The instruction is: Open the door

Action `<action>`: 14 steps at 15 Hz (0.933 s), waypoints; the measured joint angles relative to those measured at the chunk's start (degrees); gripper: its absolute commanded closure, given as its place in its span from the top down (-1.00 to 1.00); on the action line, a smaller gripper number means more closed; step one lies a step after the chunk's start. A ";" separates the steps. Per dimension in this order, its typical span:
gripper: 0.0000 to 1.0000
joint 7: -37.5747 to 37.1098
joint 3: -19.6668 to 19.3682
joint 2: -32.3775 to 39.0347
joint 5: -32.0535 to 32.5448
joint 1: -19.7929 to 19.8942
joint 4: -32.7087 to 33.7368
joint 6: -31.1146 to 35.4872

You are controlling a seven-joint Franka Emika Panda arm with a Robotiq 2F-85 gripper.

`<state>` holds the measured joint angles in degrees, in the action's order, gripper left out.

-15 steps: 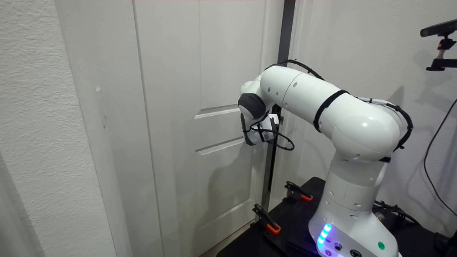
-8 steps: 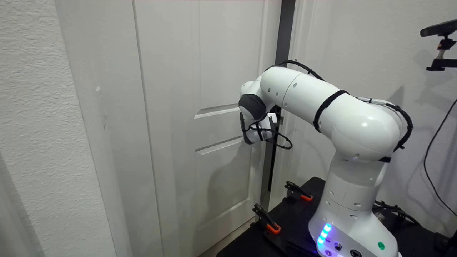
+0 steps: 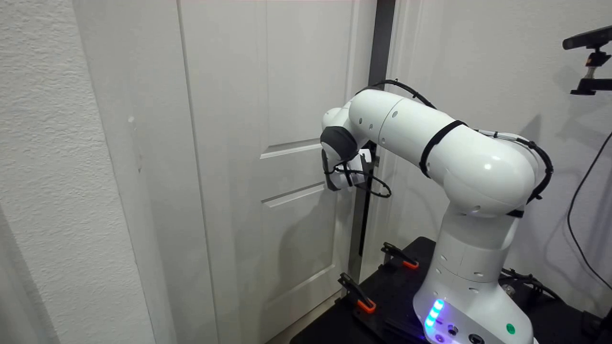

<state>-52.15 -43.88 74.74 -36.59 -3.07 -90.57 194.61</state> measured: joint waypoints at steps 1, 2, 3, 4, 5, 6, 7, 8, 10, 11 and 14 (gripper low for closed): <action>0.99 0.00 -0.12 -0.01 -0.06 0.03 0.04 0.04; 1.00 -0.01 -0.31 -0.02 -0.10 0.02 0.17 0.05; 1.00 -0.01 -0.48 -0.05 -0.13 0.02 0.37 0.05; 1.00 -0.02 -0.65 -0.11 -0.17 0.02 0.56 0.05; 1.00 -0.03 -0.78 -0.23 -0.20 0.02 0.72 0.05; 1.00 -0.04 -0.84 -0.40 -0.21 0.03 0.89 0.04; 1.00 -0.04 -0.85 -0.63 -0.22 0.03 1.03 0.04; 1.00 -0.04 -0.85 -0.84 -0.22 0.02 1.15 0.04; 1.00 -0.04 -0.84 -1.29 -0.25 -0.04 1.29 -0.02; 1.00 -0.04 -0.84 -1.49 -0.25 -0.05 1.30 -0.02; 1.00 -0.04 -0.84 -2.24 -0.25 -0.13 1.30 -0.03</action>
<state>-52.18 -44.73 72.49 -36.84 -3.20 -89.27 194.58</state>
